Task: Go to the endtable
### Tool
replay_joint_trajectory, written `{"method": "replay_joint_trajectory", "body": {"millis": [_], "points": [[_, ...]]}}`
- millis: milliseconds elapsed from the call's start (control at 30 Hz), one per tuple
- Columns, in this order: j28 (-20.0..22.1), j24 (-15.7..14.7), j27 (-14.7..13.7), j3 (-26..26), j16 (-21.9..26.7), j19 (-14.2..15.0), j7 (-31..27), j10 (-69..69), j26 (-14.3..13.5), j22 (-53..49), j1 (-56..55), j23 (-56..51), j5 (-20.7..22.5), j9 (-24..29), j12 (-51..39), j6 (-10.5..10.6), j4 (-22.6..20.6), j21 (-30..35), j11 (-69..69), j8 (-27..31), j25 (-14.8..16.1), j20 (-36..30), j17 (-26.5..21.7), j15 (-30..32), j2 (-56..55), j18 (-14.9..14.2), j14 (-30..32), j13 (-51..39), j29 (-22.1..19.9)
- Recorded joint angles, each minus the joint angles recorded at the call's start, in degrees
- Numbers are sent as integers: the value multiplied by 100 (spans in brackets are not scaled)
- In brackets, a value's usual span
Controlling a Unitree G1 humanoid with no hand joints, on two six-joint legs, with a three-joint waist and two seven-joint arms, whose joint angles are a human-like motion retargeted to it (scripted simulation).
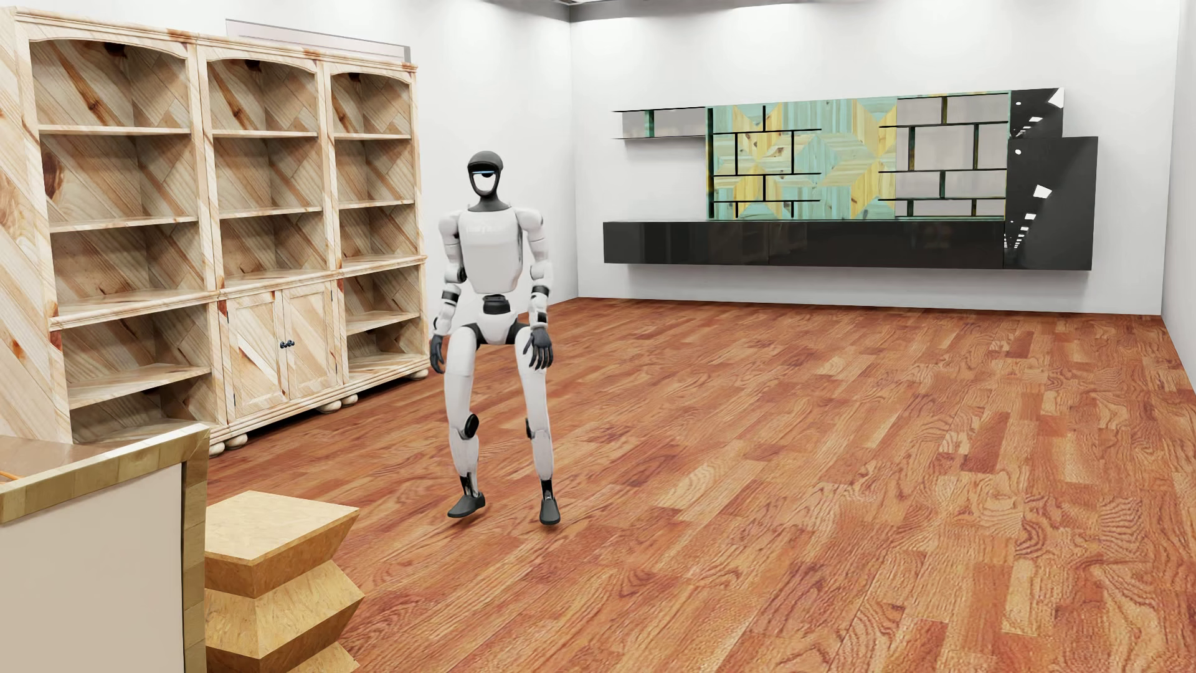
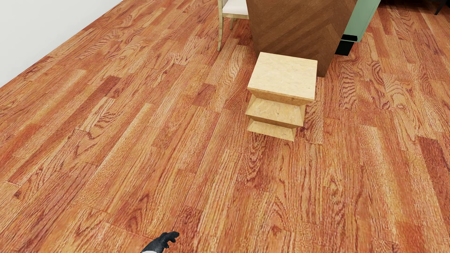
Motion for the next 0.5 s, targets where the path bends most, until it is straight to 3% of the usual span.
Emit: {"method": "replay_joint_trajectory", "body": {"millis": [100, 200, 400, 500], "points": [[3, 46, -286, -37, 26, 26, 64, 2, -142, -315, 10, -343, -23, 1, -38, -39, -22, -16, -24, 53, 50, -42, 46, 30, -24, 32, -28, -31, -332], [-106, 34, -523, -39, 23, 47, 224, 71, -100, -208, 13, -622, -11, 17, 82, -68, 11, 230, 16, 212, 60, -91, -36, 74, -108, 64, -68, -196, -317], [-321, -149, -804, -28, -8, 118, 545, 112, 329, 903, 85, -1157, 45, 45, 396, -127, 77, 540, -28, 522, 385, -331, -182, 63, -170, 111, -210, -317, -344], [-671, -232, -768, -24, 49, 172, 552, 279, 462, 1264, -13, -1095, 61, 59, 502, -143, 108, 505, -5, 613, 455, -548, -199, -98, -233, 99, -455, -268, -411]]}}
